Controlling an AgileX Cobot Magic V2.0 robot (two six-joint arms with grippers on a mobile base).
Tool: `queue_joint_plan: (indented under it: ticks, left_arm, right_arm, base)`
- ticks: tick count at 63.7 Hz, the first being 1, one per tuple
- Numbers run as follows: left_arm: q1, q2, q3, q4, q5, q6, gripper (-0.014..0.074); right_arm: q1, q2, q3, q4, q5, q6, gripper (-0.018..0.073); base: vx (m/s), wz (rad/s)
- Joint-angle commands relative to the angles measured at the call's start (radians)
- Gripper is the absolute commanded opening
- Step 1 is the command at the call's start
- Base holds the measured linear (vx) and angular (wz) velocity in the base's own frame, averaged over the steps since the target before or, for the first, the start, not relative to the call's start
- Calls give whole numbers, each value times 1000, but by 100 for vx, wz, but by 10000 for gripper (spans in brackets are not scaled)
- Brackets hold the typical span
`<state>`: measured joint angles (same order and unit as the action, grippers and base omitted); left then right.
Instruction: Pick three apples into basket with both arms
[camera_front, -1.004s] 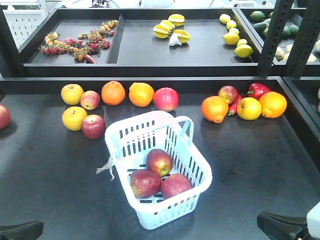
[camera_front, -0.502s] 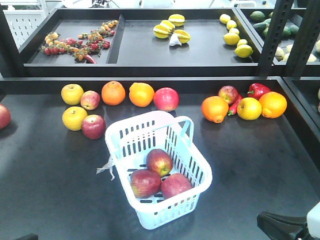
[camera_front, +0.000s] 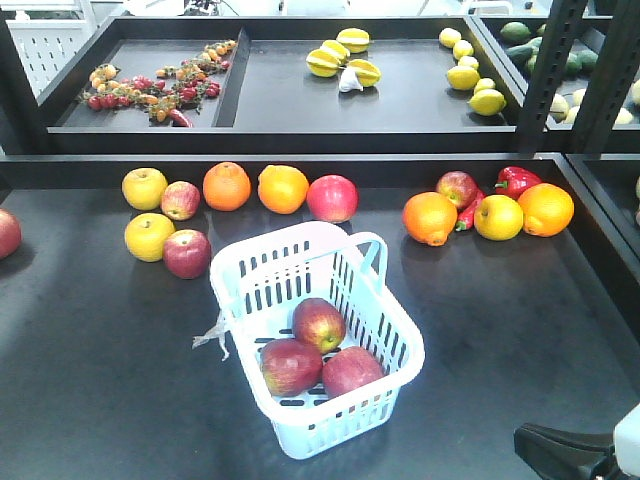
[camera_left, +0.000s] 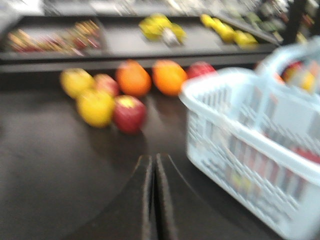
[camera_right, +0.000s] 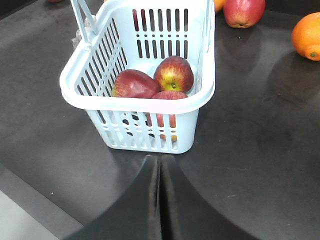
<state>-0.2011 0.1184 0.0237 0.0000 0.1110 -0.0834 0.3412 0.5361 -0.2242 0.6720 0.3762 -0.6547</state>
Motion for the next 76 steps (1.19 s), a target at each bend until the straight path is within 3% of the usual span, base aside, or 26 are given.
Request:
queue_joint_plan:
  ticks: [1,20,28,37,49,76]
  left_arm:
    - [72,-64,25,0,-69,3,-6]
    - [248,-147,25,13,-71,54,-6]
    - [293,-147,25,-13,-73,55,-6]
    - [300,-147,25,-65,-100,50,-6]
    - [300,-147,25,-62,-168,54,-6]
    - [297,-147,25,-71,-175,54,-6]
  right_arm:
    - [-2,-1,-26,15,-46,-5,-4]
    - [-2,-1,-26,15,-45,-5,-4]
    - [-2,-1,-26,15,-45,-5,-4]
    - [-2,-1,-26,15,-45,-5,-4]
    - [-2,-1,-26,15,-45,-5,-4]
    - [-2,-1,-26,15,-45,-5,-4]
  base:
    - [0,0]
    - [0,0]
    - [0,0]
    - [0,0]
    - [0,0]
    - [0,0]
